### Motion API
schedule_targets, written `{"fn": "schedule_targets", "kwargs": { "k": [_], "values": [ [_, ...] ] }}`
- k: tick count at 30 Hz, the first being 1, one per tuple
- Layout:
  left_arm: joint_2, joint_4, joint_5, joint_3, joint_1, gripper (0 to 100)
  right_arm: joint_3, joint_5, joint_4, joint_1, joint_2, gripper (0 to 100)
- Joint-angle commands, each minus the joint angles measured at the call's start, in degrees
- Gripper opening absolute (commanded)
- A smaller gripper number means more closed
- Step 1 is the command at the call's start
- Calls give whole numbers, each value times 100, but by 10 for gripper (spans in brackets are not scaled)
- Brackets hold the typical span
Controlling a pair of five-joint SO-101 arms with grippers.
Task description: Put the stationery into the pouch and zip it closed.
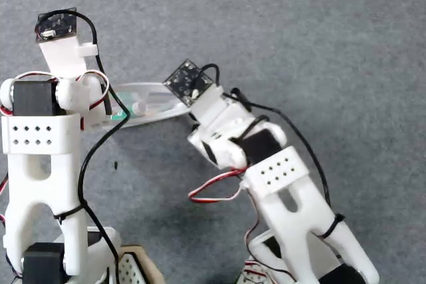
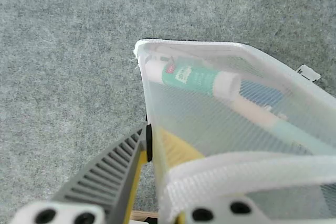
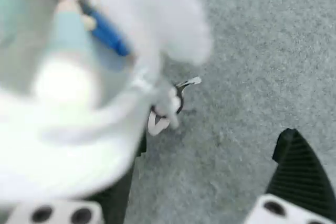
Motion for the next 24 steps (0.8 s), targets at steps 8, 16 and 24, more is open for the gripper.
{"fn": "schedule_targets", "kwargs": {
  "k": [8, 16, 24],
  "values": [
    [0, -97, -70, -136, 57, 27, 892, -97, -2075, 246, -13, 238],
    [0, -97, -70, -136, 57, 27, 936, -97, -2822, 659, -22, 18],
    [0, -97, -79, -136, 57, 27, 549, 62, -2365, 695, -57, 12]
  ]
}}
